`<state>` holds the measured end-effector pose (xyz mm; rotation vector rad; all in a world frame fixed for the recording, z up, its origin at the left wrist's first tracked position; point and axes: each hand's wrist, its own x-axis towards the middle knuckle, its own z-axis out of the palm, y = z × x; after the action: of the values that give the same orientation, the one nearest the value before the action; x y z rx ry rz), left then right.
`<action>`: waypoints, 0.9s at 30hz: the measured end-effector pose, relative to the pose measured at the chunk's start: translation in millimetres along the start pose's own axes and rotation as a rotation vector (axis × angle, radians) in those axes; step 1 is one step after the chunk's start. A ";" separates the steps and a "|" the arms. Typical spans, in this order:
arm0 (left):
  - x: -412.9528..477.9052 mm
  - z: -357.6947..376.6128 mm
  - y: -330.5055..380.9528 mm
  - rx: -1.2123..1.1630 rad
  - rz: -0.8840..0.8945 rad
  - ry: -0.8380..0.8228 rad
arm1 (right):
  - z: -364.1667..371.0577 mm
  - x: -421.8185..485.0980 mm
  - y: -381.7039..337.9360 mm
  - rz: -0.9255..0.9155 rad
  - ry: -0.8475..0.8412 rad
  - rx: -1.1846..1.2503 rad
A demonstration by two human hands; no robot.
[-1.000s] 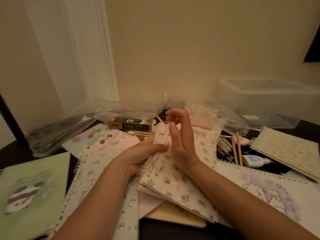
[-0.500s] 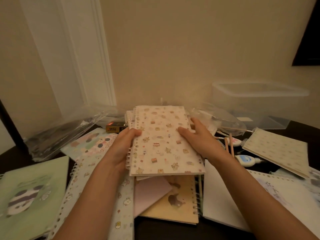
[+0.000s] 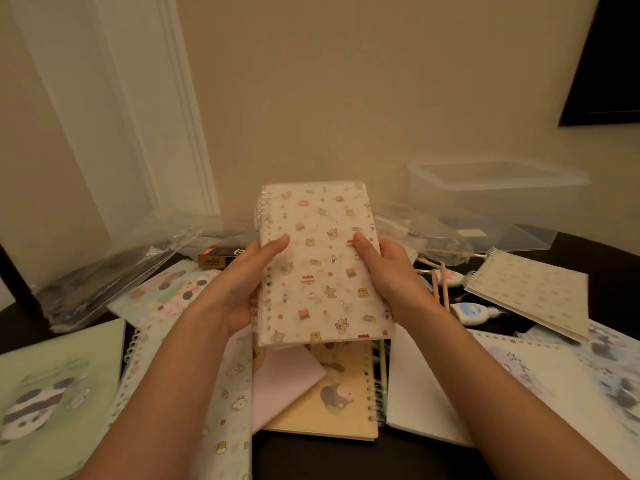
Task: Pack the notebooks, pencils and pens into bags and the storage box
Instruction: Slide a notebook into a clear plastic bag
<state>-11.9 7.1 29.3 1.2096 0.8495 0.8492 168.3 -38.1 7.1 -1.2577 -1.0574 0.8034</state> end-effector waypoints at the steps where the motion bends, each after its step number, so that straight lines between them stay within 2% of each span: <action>1: -1.4 0.6 -0.7 0.005 -0.007 0.009 | 1.1 -1.0 -0.8 -0.003 0.011 0.004; 4: -6.5 3.2 -6.4 0.023 0.019 0.045 | 0.6 -6.0 -3.6 0.020 0.001 -0.030; 8: -18.3 7.9 -13.2 0.007 0.092 0.087 | -10.6 -17.4 -18.2 0.174 -0.106 -0.048; 10: -24.3 12.3 -17.9 -0.050 0.105 0.111 | -22.3 -22.4 -26.7 0.149 -0.096 -0.120; 12: -29.6 17.5 -21.7 -0.089 0.108 0.126 | -40.2 -27.2 -25.5 -0.006 0.028 -0.286; 14: -33.2 21.3 -25.1 -0.109 0.115 0.141 | -68.0 -27.9 -12.0 -0.171 0.243 -0.595; 16: -35.9 23.7 -28.1 -0.121 0.110 0.149 | -99.5 -25.2 3.7 -0.178 0.403 -0.926; 17: -37.3 25.3 -30.1 -0.125 0.101 0.150 | -113.5 -24.7 9.6 -0.137 0.421 -1.052; 21: -40.6 32.7 -38.2 -0.129 0.067 0.143 | -154.0 -14.6 32.2 0.132 0.204 -1.408; 24: -40.3 38.1 -43.8 -0.124 0.044 0.156 | -167.7 -3.5 47.8 0.254 0.104 -1.349; 27: -36.9 42.0 -48.5 -0.106 0.019 0.170 | -171.9 0.8 53.2 0.299 0.113 -1.282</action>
<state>14.0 -50.8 -8.9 1.0650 0.9192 1.0111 333.8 -88.2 -42.8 -2.5389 -1.3380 0.1691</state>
